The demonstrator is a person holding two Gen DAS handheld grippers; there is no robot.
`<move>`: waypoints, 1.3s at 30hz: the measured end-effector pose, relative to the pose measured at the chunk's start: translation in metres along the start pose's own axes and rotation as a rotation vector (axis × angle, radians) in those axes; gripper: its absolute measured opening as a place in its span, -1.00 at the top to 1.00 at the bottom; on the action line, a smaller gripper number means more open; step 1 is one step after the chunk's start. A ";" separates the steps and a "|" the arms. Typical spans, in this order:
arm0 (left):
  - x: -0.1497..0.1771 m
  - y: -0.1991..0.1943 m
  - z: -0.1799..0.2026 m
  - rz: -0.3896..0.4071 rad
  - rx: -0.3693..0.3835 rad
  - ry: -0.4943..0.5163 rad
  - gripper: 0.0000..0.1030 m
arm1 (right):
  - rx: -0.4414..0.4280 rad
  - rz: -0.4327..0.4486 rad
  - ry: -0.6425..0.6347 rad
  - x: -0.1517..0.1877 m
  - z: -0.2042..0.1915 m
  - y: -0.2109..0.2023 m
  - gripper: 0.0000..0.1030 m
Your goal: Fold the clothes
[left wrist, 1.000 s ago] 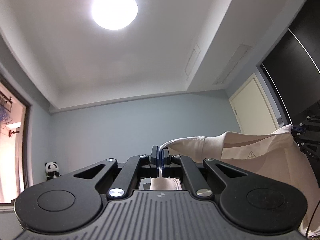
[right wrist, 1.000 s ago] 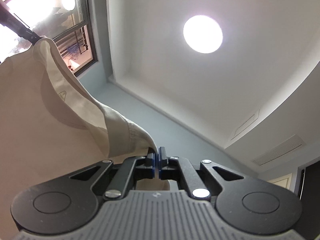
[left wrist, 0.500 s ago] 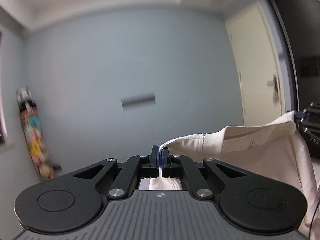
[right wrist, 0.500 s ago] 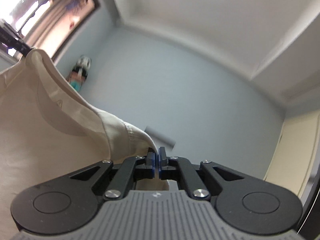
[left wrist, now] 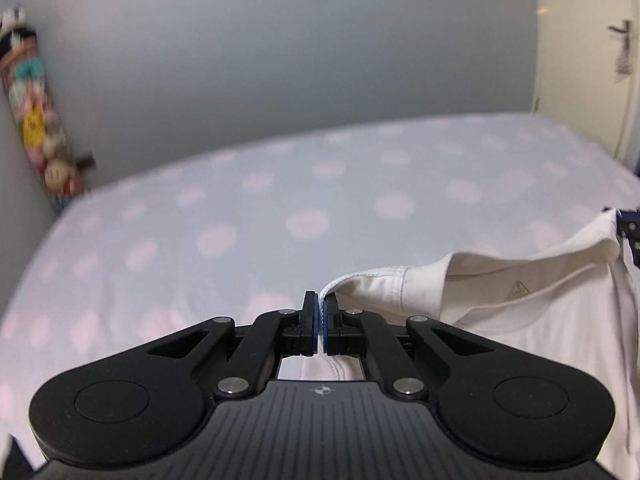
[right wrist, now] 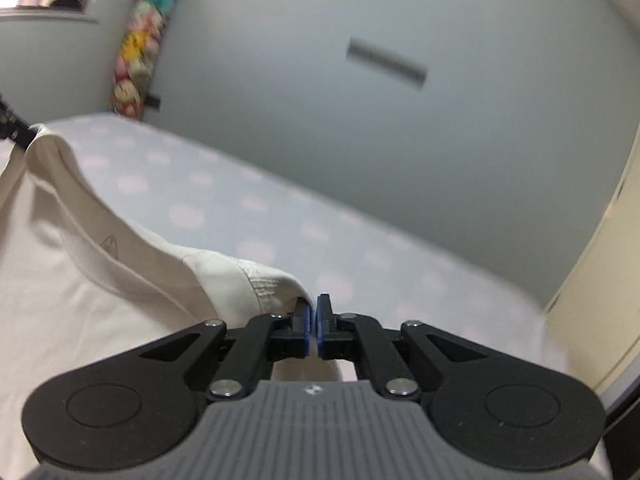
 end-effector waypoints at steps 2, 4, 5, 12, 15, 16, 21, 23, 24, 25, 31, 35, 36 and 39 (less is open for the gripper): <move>0.002 0.032 -0.003 -0.049 0.006 -0.030 0.99 | -0.015 -0.055 0.014 0.009 -0.006 0.032 0.93; 0.009 0.055 -0.007 -0.086 0.008 -0.055 0.98 | -0.029 -0.100 0.025 0.027 -0.008 0.059 0.93; 0.010 0.066 -0.006 -0.101 0.009 -0.066 0.97 | -0.041 -0.117 0.033 0.040 -0.006 0.070 0.93; 0.026 0.102 0.005 -0.165 -0.016 -0.060 0.43 | -0.114 -0.210 0.091 0.061 -0.015 0.127 0.75; 0.024 0.098 -0.001 -0.126 -0.021 -0.089 -0.06 | -0.119 -0.222 0.123 0.063 -0.013 0.129 0.49; 0.024 0.094 -0.002 -0.116 -0.018 -0.100 -0.07 | -0.124 -0.226 0.143 0.067 -0.009 0.127 0.31; 0.043 0.048 -0.010 -0.065 0.046 -0.141 -0.07 | -0.195 -0.235 0.270 0.075 0.008 0.094 0.22; 0.062 0.025 -0.011 -0.044 0.063 -0.131 -0.08 | -0.207 -0.208 0.291 0.087 0.011 0.065 0.22; 0.072 0.014 -0.012 -0.035 0.070 -0.125 -0.08 | -0.212 -0.199 0.302 0.095 0.010 0.049 0.21; 0.083 0.005 -0.011 -0.034 0.071 -0.113 -0.08 | -0.219 -0.194 0.320 0.105 0.009 0.034 0.21; 0.149 -0.042 0.009 -0.004 0.015 -0.004 -0.10 | -0.234 -0.229 0.476 0.180 -0.005 -0.034 0.19; 0.179 -0.049 0.040 0.004 -0.014 0.112 -0.10 | -0.248 -0.228 0.503 0.205 -0.024 -0.050 0.18; 0.185 -0.048 0.049 0.005 -0.022 0.134 -0.10 | -0.253 -0.218 0.487 0.206 -0.029 -0.050 0.18; 0.196 -0.032 0.064 -0.031 -0.059 0.144 -0.08 | -0.273 -0.193 0.449 0.210 -0.041 -0.049 0.18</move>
Point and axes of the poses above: each gripper's, at about its wrist camera, not at the fingertips, and y roughly the way its jaws point, z to its right, x to its underside, the point moved 4 cm from there along y, roughly the way its jaws point, and after that the axes turned 11 degrees about -z, right-handed, at the moved point
